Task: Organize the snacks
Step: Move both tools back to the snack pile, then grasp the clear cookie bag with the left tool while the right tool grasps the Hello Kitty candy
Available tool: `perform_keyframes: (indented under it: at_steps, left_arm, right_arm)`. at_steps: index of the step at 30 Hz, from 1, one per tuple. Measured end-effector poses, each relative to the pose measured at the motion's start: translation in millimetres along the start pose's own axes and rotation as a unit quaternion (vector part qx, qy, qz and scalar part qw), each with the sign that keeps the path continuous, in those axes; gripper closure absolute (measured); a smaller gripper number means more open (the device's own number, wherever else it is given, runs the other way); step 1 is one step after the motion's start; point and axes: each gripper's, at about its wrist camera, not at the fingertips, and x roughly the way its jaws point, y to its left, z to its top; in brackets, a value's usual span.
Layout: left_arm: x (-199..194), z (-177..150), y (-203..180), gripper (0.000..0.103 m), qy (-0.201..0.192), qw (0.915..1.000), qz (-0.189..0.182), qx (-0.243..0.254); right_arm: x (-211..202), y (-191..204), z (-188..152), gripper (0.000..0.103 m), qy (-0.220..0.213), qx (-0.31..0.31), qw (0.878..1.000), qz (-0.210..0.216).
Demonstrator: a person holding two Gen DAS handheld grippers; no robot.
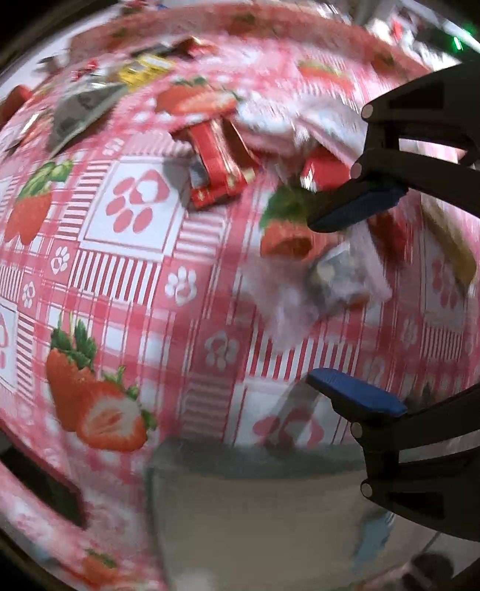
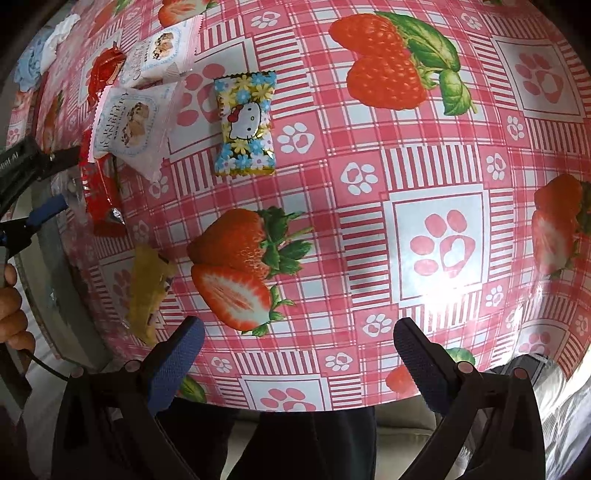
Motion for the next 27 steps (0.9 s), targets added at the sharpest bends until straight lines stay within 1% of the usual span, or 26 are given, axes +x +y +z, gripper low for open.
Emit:
perform_keyframes:
  at_steps: [1, 2, 4, 8, 10, 11, 15, 18, 22, 25, 27]
  left_arm:
    - [1.5, -1.9, 0.3, 0.024, -0.002, 0.9997, 0.017, 0.018]
    - [2.0, -6.7, 1.1, 0.024, -0.003, 0.9993, 0.023, 0.028]
    - [2.1, -9.6, -0.4, 0.024, -0.002, 0.9987, 0.029, 0.042]
    - [4.5, -17.0, -3.9, 0.024, -0.001, 0.9991, 0.030, 0.028]
    - [6.9, -23.6, -7.8, 0.024, -0.002, 0.9986, 0.040, 0.035]
    - [9.3, -26.2, -15.7, 0.023, -0.006, 0.9984, 0.042, 0.039]
    - [9.8, -26.8, -32.0, 0.020, -0.017, 0.9972, 0.050, 0.053]
    - [10.7, -29.2, -33.3, 0.019, -0.025, 0.9958, 0.056, 0.068]
    - [9.0, -28.2, -39.8, 0.019, -0.037, 0.9922, 0.061, 0.102]
    - [8.9, -26.9, -41.6, 0.019, -0.038, 0.9918, 0.057, 0.108]
    - [10.3, -26.9, -41.7, 0.017, -0.037, 0.9921, 0.055, 0.106]
  right_arm:
    - [0.6, -2.6, 0.6, 0.000, 0.001, 0.001, 1.000, 0.000]
    - [-5.7, 8.6, -0.1, 0.000, -0.001, 0.001, 1.000, 0.000]
    - [-5.3, 7.9, 2.8, 0.000, -0.006, 0.001, 1.000, -0.003]
    - [-7.9, 9.4, 20.9, 0.000, -0.022, 0.006, 1.000, -0.017]
    - [-10.1, 10.4, 32.1, 0.000, -0.031, 0.012, 0.999, -0.020]
    - [-11.4, 11.5, 38.5, 0.000, -0.036, 0.014, 0.999, -0.023]
    - [-12.2, 18.4, 64.6, 0.000, -0.053, 0.015, 0.998, -0.035]
    - [-7.6, 23.2, 79.9, 0.000, -0.056, 0.017, 0.997, -0.044]
    - [0.0, 31.3, 92.0, 0.000, -0.053, 0.013, 0.997, -0.057]
    - [0.1, 33.2, 92.9, 0.000, -0.058, 0.016, 0.997, -0.053]
    - [0.1, 32.3, 93.7, 0.000, -0.061, 0.014, 0.997, -0.051]
